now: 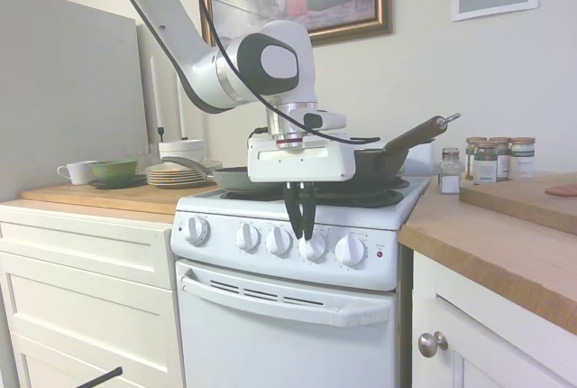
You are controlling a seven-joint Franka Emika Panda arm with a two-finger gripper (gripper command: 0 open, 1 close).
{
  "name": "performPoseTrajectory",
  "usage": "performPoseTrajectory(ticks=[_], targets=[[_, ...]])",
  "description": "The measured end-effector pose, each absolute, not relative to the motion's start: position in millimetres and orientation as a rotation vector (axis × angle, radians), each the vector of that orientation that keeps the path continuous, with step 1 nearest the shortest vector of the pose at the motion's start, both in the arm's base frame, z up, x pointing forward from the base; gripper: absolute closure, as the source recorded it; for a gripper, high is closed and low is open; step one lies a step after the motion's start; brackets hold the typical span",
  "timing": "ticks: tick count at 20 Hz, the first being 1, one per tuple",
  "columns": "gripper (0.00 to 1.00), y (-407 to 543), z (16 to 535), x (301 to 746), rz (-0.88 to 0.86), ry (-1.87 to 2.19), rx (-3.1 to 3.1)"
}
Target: Turn on the stove on the top right
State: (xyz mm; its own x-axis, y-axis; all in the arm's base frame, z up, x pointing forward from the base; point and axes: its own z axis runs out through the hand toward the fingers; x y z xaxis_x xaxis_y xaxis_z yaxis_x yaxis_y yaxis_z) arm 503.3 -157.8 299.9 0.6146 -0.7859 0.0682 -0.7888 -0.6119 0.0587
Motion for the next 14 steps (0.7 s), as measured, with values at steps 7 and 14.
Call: performPoseTrajectory(ticks=[7, 14], targets=[[1.00, -158.7, 300.0, 503.4, 0.054, -1.350, 2.747], [1.00, -161.0, 300.5, 503.1, 0.056, -1.357, 2.744]])
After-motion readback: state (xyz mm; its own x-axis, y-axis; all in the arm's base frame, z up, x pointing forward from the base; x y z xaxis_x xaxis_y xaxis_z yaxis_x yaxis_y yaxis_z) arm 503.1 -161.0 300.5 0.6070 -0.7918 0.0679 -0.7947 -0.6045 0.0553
